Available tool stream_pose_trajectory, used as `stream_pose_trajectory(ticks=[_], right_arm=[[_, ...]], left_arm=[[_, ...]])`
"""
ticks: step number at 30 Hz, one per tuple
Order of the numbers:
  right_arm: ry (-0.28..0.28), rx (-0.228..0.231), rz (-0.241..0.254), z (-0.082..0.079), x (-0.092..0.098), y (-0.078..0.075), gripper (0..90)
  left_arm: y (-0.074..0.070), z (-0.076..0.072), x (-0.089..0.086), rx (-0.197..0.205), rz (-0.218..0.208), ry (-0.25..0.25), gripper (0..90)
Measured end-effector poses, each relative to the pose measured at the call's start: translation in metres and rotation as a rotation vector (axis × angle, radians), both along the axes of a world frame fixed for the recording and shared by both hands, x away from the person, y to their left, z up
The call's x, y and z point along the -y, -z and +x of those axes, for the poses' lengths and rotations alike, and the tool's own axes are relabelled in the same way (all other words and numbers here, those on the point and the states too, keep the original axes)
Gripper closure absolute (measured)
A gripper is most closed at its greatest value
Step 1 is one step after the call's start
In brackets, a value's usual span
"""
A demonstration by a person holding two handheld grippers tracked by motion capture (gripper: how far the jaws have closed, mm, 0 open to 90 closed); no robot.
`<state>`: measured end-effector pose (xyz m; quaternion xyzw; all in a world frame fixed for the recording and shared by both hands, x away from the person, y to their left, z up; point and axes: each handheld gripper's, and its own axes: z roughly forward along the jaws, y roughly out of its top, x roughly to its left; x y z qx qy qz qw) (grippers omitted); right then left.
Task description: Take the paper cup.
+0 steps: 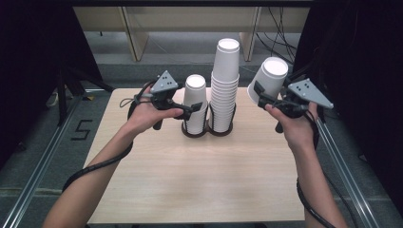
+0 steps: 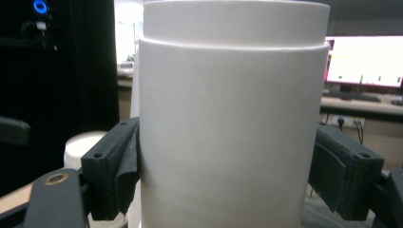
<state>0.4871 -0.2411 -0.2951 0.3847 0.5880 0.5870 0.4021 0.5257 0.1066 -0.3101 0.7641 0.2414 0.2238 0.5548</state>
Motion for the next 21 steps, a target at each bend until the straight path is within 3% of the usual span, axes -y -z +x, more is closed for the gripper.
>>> stream_pose_trajectory(ticks=[4, 8, 12, 13, 15, 16, 18, 21], right_arm=[[-0.001, -0.044, -0.028, -0.012, 0.0, 0.032, 19.8], [-0.01, -0.089, -0.022, -0.021, -0.001, 0.064, 19.8], [-0.002, -0.126, -0.021, -0.028, -0.003, 0.092, 19.8], [-0.007, -0.115, -0.046, -0.028, -0.002, 0.097, 19.8], [-0.004, -0.146, -0.022, -0.033, -0.004, 0.106, 19.8], [-0.008, -0.157, -0.032, -0.034, -0.005, 0.11, 19.8], [-0.011, -0.16, -0.044, -0.036, -0.006, 0.119, 19.7], [-0.015, -0.178, -0.06, -0.038, -0.007, 0.129, 19.6]], left_arm=[[0.018, -0.016, -0.007, -0.003, 0.0, -0.002, 3.0], [0.038, -0.03, -0.011, 0.02, 0.033, -0.017, 3.4], [0.06, -0.039, -0.014, -0.013, 0.025, -0.007, 3.4], [0.064, -0.04, -0.015, -0.017, 0.024, -0.007, 3.6], [0.074, -0.045, -0.016, -0.028, 0.023, -0.005, 3.8], [0.074, -0.045, -0.016, -0.028, 0.023, -0.005, 3.9], [0.091, -0.051, -0.017, -0.053, 0.017, -0.007, 4.0], [0.101, -0.055, -0.017, -0.067, 0.022, -0.011, 4.3]])
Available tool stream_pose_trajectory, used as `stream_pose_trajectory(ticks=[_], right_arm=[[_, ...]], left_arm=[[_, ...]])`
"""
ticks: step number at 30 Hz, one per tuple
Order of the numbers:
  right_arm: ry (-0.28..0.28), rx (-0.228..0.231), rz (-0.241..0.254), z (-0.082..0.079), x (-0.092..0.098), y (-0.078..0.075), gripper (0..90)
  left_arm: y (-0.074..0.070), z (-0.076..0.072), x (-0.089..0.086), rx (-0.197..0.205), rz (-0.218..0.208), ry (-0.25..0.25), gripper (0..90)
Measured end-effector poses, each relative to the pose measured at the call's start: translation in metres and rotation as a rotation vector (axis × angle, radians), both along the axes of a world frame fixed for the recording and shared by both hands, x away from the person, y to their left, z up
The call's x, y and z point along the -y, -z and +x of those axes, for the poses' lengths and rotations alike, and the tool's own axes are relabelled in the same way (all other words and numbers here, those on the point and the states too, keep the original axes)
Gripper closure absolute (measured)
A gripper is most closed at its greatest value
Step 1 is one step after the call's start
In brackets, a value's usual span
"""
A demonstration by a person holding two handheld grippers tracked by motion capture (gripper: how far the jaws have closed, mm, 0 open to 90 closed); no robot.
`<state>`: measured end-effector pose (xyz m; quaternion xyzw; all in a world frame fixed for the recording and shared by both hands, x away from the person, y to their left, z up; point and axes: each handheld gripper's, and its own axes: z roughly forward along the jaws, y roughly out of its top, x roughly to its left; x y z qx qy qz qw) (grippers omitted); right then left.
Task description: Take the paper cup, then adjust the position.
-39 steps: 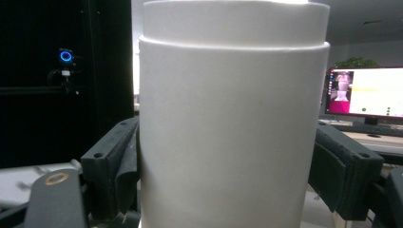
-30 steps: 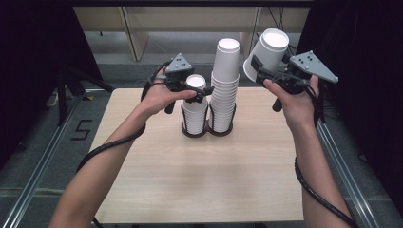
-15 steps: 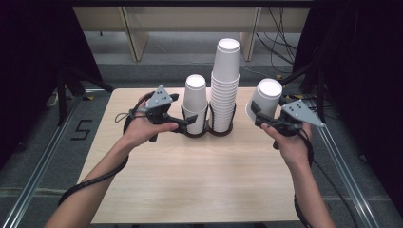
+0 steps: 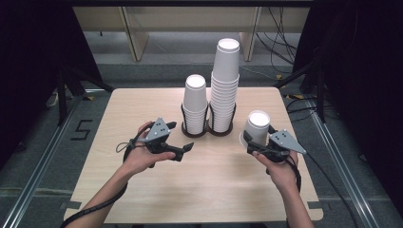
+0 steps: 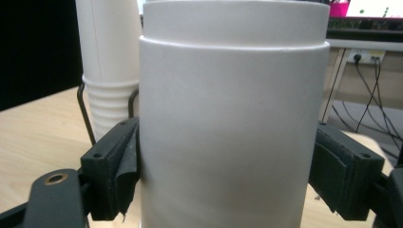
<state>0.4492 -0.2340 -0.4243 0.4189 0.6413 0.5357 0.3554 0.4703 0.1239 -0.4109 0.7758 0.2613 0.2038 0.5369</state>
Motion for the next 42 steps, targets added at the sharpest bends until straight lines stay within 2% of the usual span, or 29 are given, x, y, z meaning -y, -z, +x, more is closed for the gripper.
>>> stream_pose_trajectory(ticks=[2, 3, 5, 8, 9, 10, 11, 12, 14, 15, 22, 24, 26, 27, 28, 29, 30, 31, 32, 33, 34, 36, 40, 42], right_arm=[[-0.009, 0.008, -0.006, 0.0, -0.001, 0.006, 19.6], [-0.005, -0.016, -0.001, -0.001, -0.001, 0.008, 19.6], [-0.006, -0.016, 0.024, -0.002, -0.002, 0.012, 19.6], [0.006, -0.018, 0.007, -0.006, -0.002, 0.017, 19.5], [0.011, -0.032, 0.01, -0.007, -0.003, 0.017, 19.5], [0.009, -0.028, 0.008, -0.008, -0.003, 0.018, 19.5], [0.015, -0.047, 0.021, -0.011, -0.004, 0.019, 19.5], [0.008, -0.026, 0.012, -0.01, -0.003, 0.021, 19.5], [0.01, -0.037, -0.008, -0.012, -0.001, 0.021, 19.5], [0.013, -0.042, 0.023, -0.013, -0.003, 0.022, 19.5], [-0.006, -0.035, -0.048, -0.016, -0.006, 0.024, 19.4], [-0.019, -0.03, -0.084, -0.014, -0.006, 0.027, 19.3], [-0.025, -0.013, -0.147, -0.013, -0.007, 0.029, 19.3], [-0.028, -0.026, -0.172, -0.013, -0.008, 0.031, 19.3], [-0.026, 0.002, -0.208, -0.012, -0.008, 0.031, 19.3], [-0.039, -0.002, -0.246, -0.013, -0.01, 0.033, 19.2], [-0.043, 0.007, -0.275, -0.013, -0.011, 0.034, 19.2], [-0.057, 0.029, -0.328, -0.013, -0.012, 0.035, 19.2], [-0.064, 0.029, -0.351, -0.013, -0.014, 0.036, 19.1], [-0.075, 0.043, -0.409, -0.014, -0.015, 0.037, 19.1], [-0.077, 0.041, -0.417, -0.015, -0.016, 0.037, 19.1], [-0.074, 0.069, -0.469, -0.015, -0.017, 0.038, 19.1], [-0.094, 0.105, -0.62, -0.018, -0.023, 0.04, 19.1], [-0.106, 0.126, -0.693, -0.019, -0.027, 0.042, 19.1]], left_arm=[[0.006, -0.003, -0.001, 0.001, 0.005, -0.007, 4.4], [0.007, -0.004, -0.001, -0.003, 0.006, -0.006, 4.4], [0.01, -0.005, -0.002, -0.005, 0.003, -0.008, 4.5], [0.013, -0.008, -0.004, -0.009, 0.015, -0.009, 4.5], [0.013, -0.008, -0.003, -0.011, 0.014, -0.009, 4.5], [0.014, -0.008, -0.003, -0.012, 0.018, -0.009, 4.5], [0.015, -0.008, -0.002, -0.013, 0.02, -0.011, 4.6], [0.015, -0.007, -0.002, -0.007, 0.027, -0.008, 4.5], [0.016, -0.007, 0.0, -0.016, 0.028, -0.012, 4.6], [0.016, -0.008, 0.001, -0.018, 0.028, -0.013, 4.6], [0.013, -0.011, 0.008, -0.019, 0.019, 0.007, 4.6], [0.013, -0.01, 0.01, -0.019, 0.018, 0.016, 4.7], [0.013, -0.008, 0.014, -0.028, 0.013, 0.025, 4.7], [0.013, -0.007, 0.015, -0.031, 0.01, 0.028, 4.8], [0.013, -0.006, 0.018, -0.038, 0.008, 0.035, 4.8], [0.013, -0.005, 0.02, -0.039, 0.008, 0.042, 4.9], [0.013, -0.004, 0.023, -0.048, 0.011, 0.049, 4.9], [0.013, -0.003, 0.026, -0.052, 0.008, 0.055, 4.9], [0.014, -0.001, 0.03, -0.062, 0.001, 0.066, 4.9], [0.014, -0.001, 0.032, -0.066, 0.003, 0.067, 5.0], [0.013, 0.001, 0.035, -0.073, 0.003, 0.076, 5.0], [0.013, 0.004, 0.039, -0.087, 0.003, 0.084, 5.1], [0.011, 0.005, 0.047, -0.126, -0.012, 0.133, 5.8], [0.01, 0.004, 0.05, -0.133, 0.008, 0.148, 5.7]])
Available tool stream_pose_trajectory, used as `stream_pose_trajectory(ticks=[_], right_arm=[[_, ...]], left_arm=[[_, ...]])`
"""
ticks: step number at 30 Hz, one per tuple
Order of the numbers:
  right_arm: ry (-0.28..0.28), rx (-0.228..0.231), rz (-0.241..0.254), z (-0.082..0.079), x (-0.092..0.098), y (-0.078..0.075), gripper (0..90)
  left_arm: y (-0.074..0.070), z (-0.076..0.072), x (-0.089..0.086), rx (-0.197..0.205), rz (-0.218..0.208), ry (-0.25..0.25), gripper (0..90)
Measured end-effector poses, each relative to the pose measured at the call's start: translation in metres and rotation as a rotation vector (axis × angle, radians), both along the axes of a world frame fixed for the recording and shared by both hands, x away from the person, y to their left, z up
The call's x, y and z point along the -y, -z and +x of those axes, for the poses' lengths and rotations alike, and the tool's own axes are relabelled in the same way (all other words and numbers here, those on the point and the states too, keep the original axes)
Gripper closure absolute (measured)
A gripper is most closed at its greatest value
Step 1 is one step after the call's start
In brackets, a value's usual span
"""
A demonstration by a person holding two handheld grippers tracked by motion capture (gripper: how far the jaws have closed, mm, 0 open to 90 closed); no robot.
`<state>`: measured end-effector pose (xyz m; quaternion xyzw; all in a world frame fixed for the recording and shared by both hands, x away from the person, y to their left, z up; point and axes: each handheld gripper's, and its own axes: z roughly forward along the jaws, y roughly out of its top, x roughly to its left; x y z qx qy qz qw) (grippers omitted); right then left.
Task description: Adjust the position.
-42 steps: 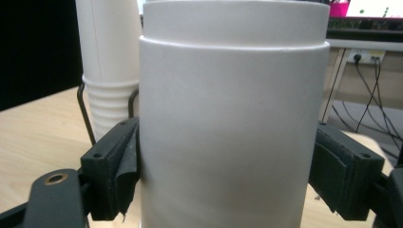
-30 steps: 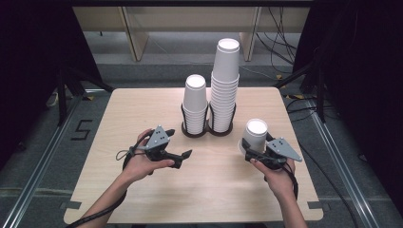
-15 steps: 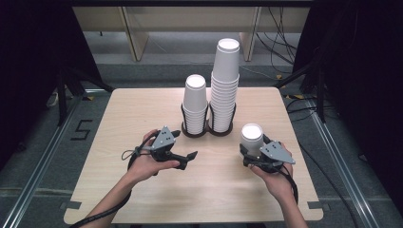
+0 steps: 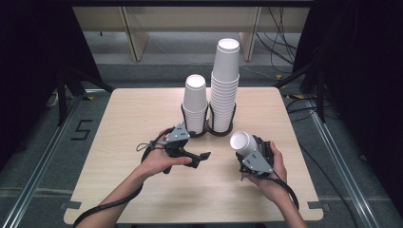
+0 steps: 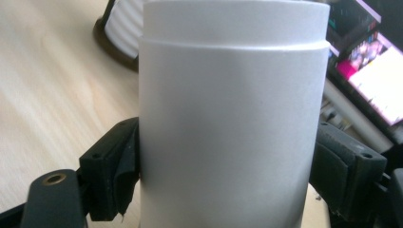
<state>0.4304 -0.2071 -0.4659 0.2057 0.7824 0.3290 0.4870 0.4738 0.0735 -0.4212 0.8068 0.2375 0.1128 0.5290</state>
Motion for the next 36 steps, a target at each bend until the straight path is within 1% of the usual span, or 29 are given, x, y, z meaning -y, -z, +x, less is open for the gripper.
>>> stream_pose_trajectory(ticks=[2, 5, 7, 8, 10, 11, 12, 13, 14, 15, 16, 17, 18, 20, 21, 22, 25, 26, 27, 28, 29, 31, 33, 34, 35, 36], right_arm=[[-0.019, 0.027, -0.085, -0.002, -0.005, 0.002, 19.1], [-0.045, 0.056, -0.191, -0.004, -0.012, 0.006, 19.0], [-0.063, 0.073, -0.249, -0.005, -0.016, 0.009, 19.0], [-0.072, 0.087, -0.289, -0.005, -0.018, 0.01, 19.0], [-0.08, 0.101, -0.335, -0.007, -0.02, 0.012, 19.0], [-0.092, 0.119, -0.371, -0.007, -0.021, 0.012, 19.0], [-0.082, 0.112, -0.375, -0.009, -0.023, 0.015, 19.0], [-0.111, 0.143, -0.434, -0.007, -0.023, 0.013, 19.0], [-0.114, 0.164, -0.466, -0.008, -0.024, 0.013, 19.0], [-0.129, 0.175, -0.5, -0.008, -0.025, 0.013, 19.1], [-0.125, 0.178, -0.514, -0.009, -0.025, 0.013, 19.0], [-0.13, 0.19, -0.534, -0.009, -0.026, 0.013, 19.1], [-0.129, 0.196, -0.542, -0.01, -0.026, 0.013, 19.1], [-0.141, 0.211, -0.577, -0.01, -0.027, 0.013, 19.0], [-0.139, 0.209, -0.58, -0.011, -0.027, 0.014, 19.1], [-0.148, 0.216, -0.603, -0.011, -0.027, 0.013, 19.1], [-0.151, 0.22, -0.615, -0.012, -0.029, 0.015, 19.1], [-0.157, 0.215, -0.626, -0.012, -0.029, 0.015, 19.1], [-0.157, 0.221, -0.632, -0.012, -0.03, 0.016, 19.1], [-0.158, 0.233, -0.653, -0.013, -0.03, 0.016, 19.1], [-0.166, 0.226, -0.663, -0.013, -0.031, 0.017, 19.1], [-0.173, 0.251, -0.691, -0.013, -0.032, 0.017, 19.2], [-0.174, 0.265, -0.709, -0.014, -0.032, 0.018, 19.1], [-0.174, 0.265, -0.709, -0.014, -0.032, 0.018, 19.1], [-0.184, 0.276, -0.742, -0.014, -0.033, 0.019, 19.1], [-0.184, 0.28, -0.752, -0.014, -0.034, 0.02, 19.2]], left_arm=[[-0.001, -0.001, 0.004, -0.006, 0.015, 0.023, 4.9], [-0.001, -0.002, 0.01, -0.014, 0.017, 0.044, 3.3], [-0.001, -0.002, 0.014, -0.017, 0.029, 0.051, 2.7], [-0.001, -0.002, 0.016, -0.023, 0.032, 0.057, 2.6], [0.0, 0.0, 0.02, -0.034, 0.045, 0.065, 2.6], [0.0, 0.001, 0.022, -0.037, 0.059, 0.064, 2.6], [0.0, 0.002, 0.024, -0.039, 0.052, 0.066, 2.6], [-0.001, 0.003, 0.025, -0.047, 0.062, 0.068, 2.6], [-0.001, 0.004, 0.028, -0.054, 0.056, 0.077, 2.6], [-0.001, 0.004, 0.029, -0.05, 0.058, 0.076, 2.7], [-0.002, 0.005, 0.03, -0.056, 0.065, 0.08, 2.6], [-0.002, 0.005, 0.032, -0.055, 0.058, 0.083, 2.6], [-0.003, 0.005, 0.033, -0.06, 0.072, 0.088, 2.7], [-0.003, 0.005, 0.036, -0.063, 0.068, 0.096, 2.7], [-0.003, 0.006, 0.038, -0.064, 0.066, 0.097, 2.7], [-0.003, 0.006, 0.039, -0.07, 0.072, 0.106, 2.7], [-0.003, 0.008, 0.042, -0.075, 0.074, 0.106, 2.9], [-0.003, 0.008, 0.042, -0.077, 0.071, 0.106, 3.0], [-0.003, 0.009, 0.044, -0.088, 0.061, 0.11, 3.1], [-0.003, 0.01, 0.044, -0.092, 0.072, 0.111, 3.2], [-0.004, 0.01, 0.045, -0.095, 0.072, 0.111, 3.3], [-0.005, 0.009, 0.047, -0.089, 0.083, 0.119, 3.5], [-0.007, 0.008, 0.049, -0.086, 0.09, 0.128, 3.6], [-0.007, 0.008, 0.049, -0.086, 0.09, 0.128, 3.7], [-0.008, 0.009, 0.052, -0.088, 0.09, 0.138, 4.2], [-0.008, 0.009, 0.054, -0.087, 0.097, 0.142, 4.4]])
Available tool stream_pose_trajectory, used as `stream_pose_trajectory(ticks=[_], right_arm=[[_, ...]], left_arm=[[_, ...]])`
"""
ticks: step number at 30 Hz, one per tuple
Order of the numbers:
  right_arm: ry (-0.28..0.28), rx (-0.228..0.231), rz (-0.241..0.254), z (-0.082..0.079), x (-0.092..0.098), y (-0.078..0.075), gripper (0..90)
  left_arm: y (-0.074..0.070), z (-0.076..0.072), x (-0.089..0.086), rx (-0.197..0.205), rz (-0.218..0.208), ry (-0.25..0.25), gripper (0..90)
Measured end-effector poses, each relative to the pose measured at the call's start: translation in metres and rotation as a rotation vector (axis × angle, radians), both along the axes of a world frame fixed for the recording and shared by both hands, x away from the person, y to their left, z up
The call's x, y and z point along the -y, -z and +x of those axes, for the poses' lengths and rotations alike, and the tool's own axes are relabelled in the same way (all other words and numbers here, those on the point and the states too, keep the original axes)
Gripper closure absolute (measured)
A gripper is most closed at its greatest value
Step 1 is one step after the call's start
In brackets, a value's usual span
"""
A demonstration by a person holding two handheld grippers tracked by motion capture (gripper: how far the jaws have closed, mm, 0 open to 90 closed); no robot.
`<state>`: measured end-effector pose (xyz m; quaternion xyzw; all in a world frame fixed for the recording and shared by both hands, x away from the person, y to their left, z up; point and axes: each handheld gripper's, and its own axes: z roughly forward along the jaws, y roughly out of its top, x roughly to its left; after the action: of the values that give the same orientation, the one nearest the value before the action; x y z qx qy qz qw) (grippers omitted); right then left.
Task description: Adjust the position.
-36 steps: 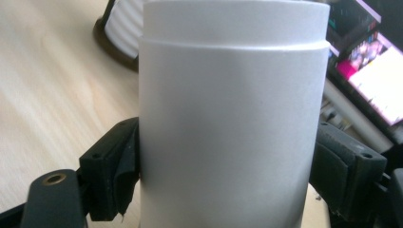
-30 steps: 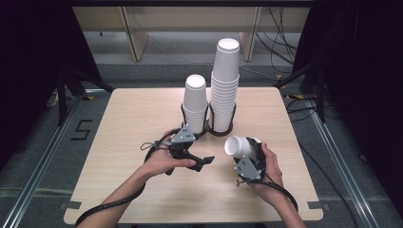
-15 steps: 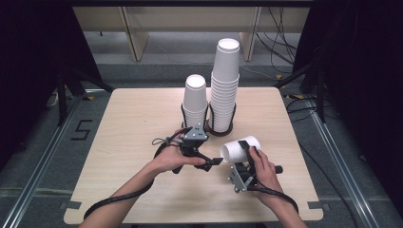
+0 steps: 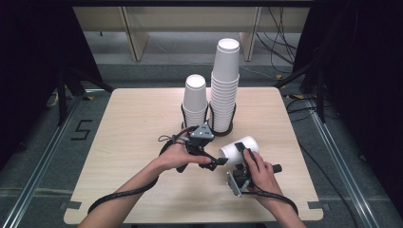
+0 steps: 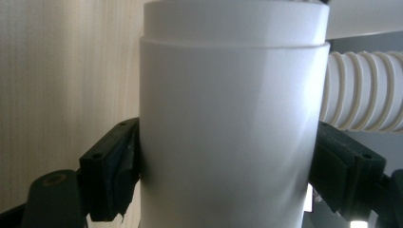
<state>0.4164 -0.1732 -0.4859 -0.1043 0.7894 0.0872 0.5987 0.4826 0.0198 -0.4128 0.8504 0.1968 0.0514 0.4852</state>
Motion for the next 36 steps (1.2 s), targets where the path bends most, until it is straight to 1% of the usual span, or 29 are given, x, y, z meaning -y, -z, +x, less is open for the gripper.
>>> stream_pose_trajectory(ticks=[1, 2, 3, 5, 6, 8, 9, 10, 11, 13, 14, 15, 16, 18, 19, 20, 23, 24, 25, 26, 27, 28, 29, 30, 31, 32, 34, 35, 36], right_arm=[[-0.003, 0.004, -0.015, -0.001, -0.001, 0.001, 19.1], [-0.003, 0.004, -0.015, -0.001, -0.001, 0.001, 19.1], [-0.016, 0.02, -0.058, -0.002, -0.003, 0.002, 19.2], [-0.011, 0.029, -0.064, -0.004, -0.004, 0.003, 19.2], [-0.02, 0.047, -0.067, -0.004, -0.004, 0.004, 19.1], [-0.022, 0.056, -0.084, -0.004, -0.004, 0.005, 19.2], [-0.022, 0.057, -0.088, -0.004, -0.004, 0.006, 19.2], [-0.05, 0.049, -0.085, -0.002, -0.005, 0.007, 19.2], [-0.037, 0.042, -0.106, -0.003, -0.005, 0.006, 19.2], [-0.025, 0.056, -0.101, -0.005, -0.005, 0.007, 19.2], [-0.041, 0.051, -0.09, -0.003, -0.004, 0.008, 19.2], [-0.059, 0.048, -0.105, -0.002, -0.004, 0.009, 19.2], [-0.049, 0.038, -0.098, -0.003, -0.004, 0.01, 19.2], [-0.046, 0.038, -0.111, -0.003, -0.004, 0.009, 19.2], [0.027, -0.013, -0.081, -0.008, -0.003, 0.011, 19.2], [-0.035, 0.025, -0.129, -0.005, -0.005, 0.006, 19.2], [-0.046, 0.034, -0.122, -0.004, -0.006, 0.006, 19.2], [-0.023, 0.03, -0.093, -0.006, -0.005, 0.007, 19.2], [-0.052, 0.06, -0.106, -0.005, -0.006, 0.006, 19.2], [-0.069, 0.064, -0.097, -0.004, -0.006, 0.006, 19.2], [-0.06, 0.065, -0.1, -0.005, -0.007, 0.006, 19.2], [-0.068, 0.07, -0.098, -0.004, -0.007, 0.006, 19.2], [-0.05, 0.066, -0.122, -0.006, -0.007, 0.004, 19.2], [-0.024, 0.043, -0.107, -0.007, -0.007, 0.006, 19.2], [-0.058, 0.066, -0.125, -0.005, -0.008, 0.004, 19.2], [-0.058, 0.061, -0.111, -0.005, -0.008, 0.004, 19.2], [-0.05, 0.072, -0.111, -0.006, -0.008, 0.005, 19.2], [-0.051, 0.068, -0.113, -0.006, -0.008, 0.005, 19.2], [-0.05, 0.05, -0.123, -0.006, -0.009, 0.005, 19.2]], left_arm=[[0.0, 0.0, 0.001, -0.001, 0.003, -0.003, 4.7], [0.0, 0.0, 0.001, -0.001, 0.003, -0.003, 4.9], [0.001, 0.001, 0.005, -0.008, 0.017, 0.011, 5.3], [0.003, 0.002, 0.008, -0.012, 0.029, 0.019, 5.9], [0.004, 0.002, 0.01, -0.019, 0.036, 0.023, 6.1], [0.006, 0.003, 0.014, -0.021, 0.059, 0.026, 6.2], [0.008, 0.004, 0.016, -0.029, 0.068, 0.03, 6.2], [0.008, 0.004, 0.017, -0.03, 0.075, 0.03, 6.2], [0.01, 0.005, 0.02, -0.037, 0.077, 0.029, 6.2], [0.012, 0.005, 0.022, -0.042, 0.084, 0.028, 6.4], [0.013, 0.006, 0.023, -0.042, 0.09, 0.031, 6.6], [0.014, 0.006, 0.025, -0.044, 0.093, 0.033, 6.8], [0.015, 0.005, 0.027, -0.046, 0.099, 0.035, 7.2], [0.016, 0.006, 0.029, -0.043, 0.105, 0.042, 7.5], [0.017, 0.005, 0.03, -0.044, 0.106, 0.04, 8.0], [0.017, 0.006, 0.031, -0.043, 0.107, 0.042, 8.4], [0.019, 0.006, 0.033, -0.042, 0.109, 0.052, 9.8], [0.019, 0.006, 0.034, -0.037, 0.114, 0.049, 10.1], [0.019, 0.006, 0.034, -0.035, 0.117, 0.048, 10.6], [0.02, 0.006, 0.035, -0.034, 0.121, 0.051, 11.4], [0.02, 0.006, 0.035, -0.031, 0.126, 0.053, 12.1], [0.021, 0.006, 0.036, -0.033, 0.125, 0.05, 12.8], [0.022, 0.007, 0.036, -0.032, 0.135, 0.051, 13.6], [0.023, 0.007, 0.036, -0.031, 0.142, 0.052, 14.2], [0.024, 0.008, 0.037, -0.032, 0.145, 0.055, 14.3], [0.025, 0.007, 0.037, -0.036, 0.147, 0.055, 14.5], [0.026, 0.007, 0.038, -0.04, 0.147, 0.055, 14.7], [0.027, 0.007, 0.039, -0.038, 0.15, 0.057, 14.8], [0.027, 0.007, 0.039, -0.039, 0.151, 0.058, 14.9]])
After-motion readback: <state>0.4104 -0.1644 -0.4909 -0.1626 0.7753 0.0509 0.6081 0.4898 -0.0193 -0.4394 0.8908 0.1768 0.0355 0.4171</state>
